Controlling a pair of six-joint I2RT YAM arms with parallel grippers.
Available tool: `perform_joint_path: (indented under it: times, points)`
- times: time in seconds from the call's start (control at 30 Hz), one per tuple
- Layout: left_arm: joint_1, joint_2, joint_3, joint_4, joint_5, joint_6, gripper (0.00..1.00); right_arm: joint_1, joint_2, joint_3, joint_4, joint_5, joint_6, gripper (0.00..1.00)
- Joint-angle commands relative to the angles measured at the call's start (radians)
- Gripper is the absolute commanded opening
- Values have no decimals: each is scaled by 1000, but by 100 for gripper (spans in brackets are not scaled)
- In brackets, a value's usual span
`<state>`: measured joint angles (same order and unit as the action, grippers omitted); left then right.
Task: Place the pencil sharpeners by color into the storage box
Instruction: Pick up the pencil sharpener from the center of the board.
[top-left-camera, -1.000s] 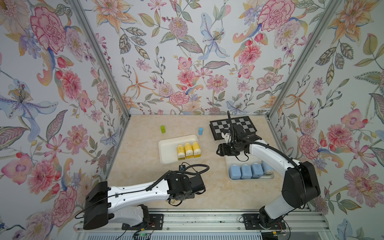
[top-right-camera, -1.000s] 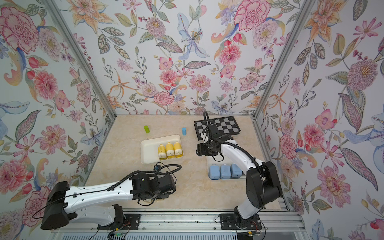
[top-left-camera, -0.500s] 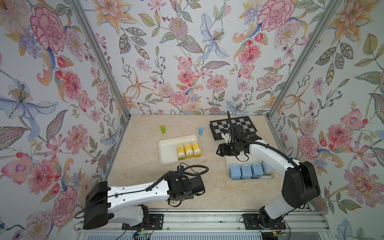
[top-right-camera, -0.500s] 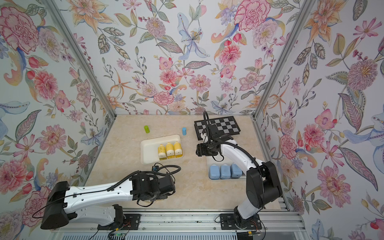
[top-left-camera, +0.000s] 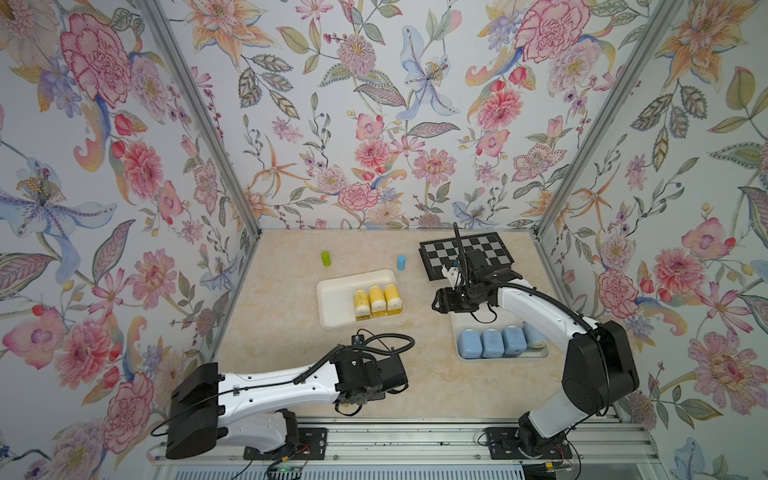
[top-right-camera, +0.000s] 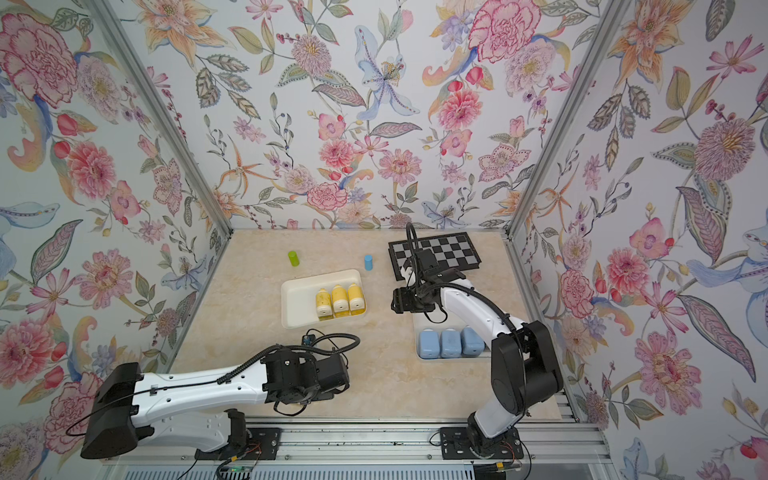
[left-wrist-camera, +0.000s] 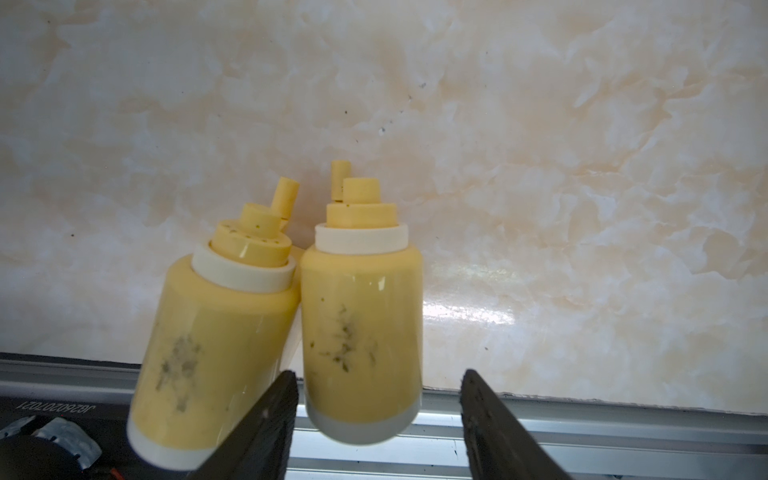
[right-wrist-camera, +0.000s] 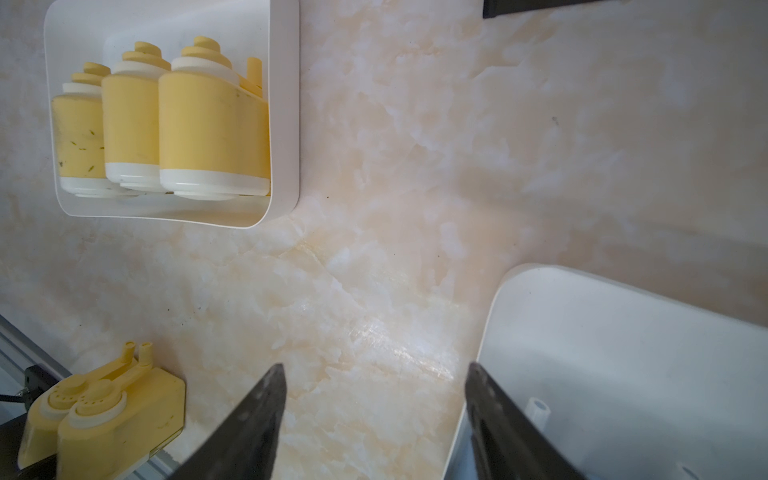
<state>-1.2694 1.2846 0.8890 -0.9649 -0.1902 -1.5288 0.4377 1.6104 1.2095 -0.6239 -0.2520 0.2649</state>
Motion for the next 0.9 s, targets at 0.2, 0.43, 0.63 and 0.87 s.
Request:
perform_joint_path:
  times: [0.2,0.43,0.63,0.87]
  points:
    - [31,-6,-29,28,-19,5,63,-6,24,-4,-8,-13,-26,70]
    - [81,26,-26,63,-3,68,63,-13,36,-3,-4,-16,-32,70]
    - [117,48,-25,74,14,108,61,-21,45,-7,5,-21,-35,70]
    - [139,88,-21,90,42,139,55,-34,56,-11,18,-32,-40,70]
